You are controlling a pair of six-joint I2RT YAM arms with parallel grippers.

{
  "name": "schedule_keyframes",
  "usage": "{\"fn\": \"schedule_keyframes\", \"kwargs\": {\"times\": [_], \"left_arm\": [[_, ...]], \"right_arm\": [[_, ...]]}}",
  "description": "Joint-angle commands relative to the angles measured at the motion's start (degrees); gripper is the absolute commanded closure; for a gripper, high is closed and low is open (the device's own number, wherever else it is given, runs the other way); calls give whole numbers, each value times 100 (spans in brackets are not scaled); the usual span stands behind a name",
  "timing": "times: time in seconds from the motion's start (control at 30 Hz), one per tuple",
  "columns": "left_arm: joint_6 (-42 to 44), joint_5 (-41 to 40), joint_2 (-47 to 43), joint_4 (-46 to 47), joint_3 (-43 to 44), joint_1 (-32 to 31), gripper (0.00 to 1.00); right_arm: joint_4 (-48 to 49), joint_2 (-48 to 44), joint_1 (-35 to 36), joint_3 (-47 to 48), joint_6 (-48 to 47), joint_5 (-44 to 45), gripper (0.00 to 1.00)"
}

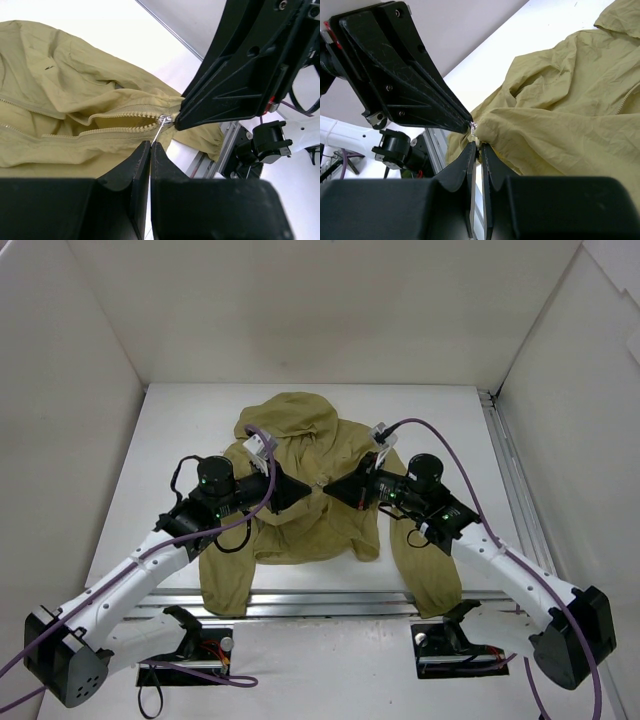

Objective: Zip up the jacket

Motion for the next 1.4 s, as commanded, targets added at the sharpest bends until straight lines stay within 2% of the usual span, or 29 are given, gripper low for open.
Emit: {"fn": "schedule_keyframes", "kwargs": {"times": [0.0, 0.43, 1.1, 1.37], "left_arm": [[201, -224, -139, 230, 351, -26, 100], [201, -417, -51, 318, 298, -26, 100], [157, -505, 529, 827, 78, -26, 100], [262, -690, 696, 758, 166, -26, 100]], "right_arm": [[-14, -299, -44, 413, -174, 7, 100], [-876, -475, -35, 808, -508, 25, 100], [-1193, -414, -88, 1362, -491, -309, 100], [-1351, -396, -202, 1573, -578, -309, 100]]}}
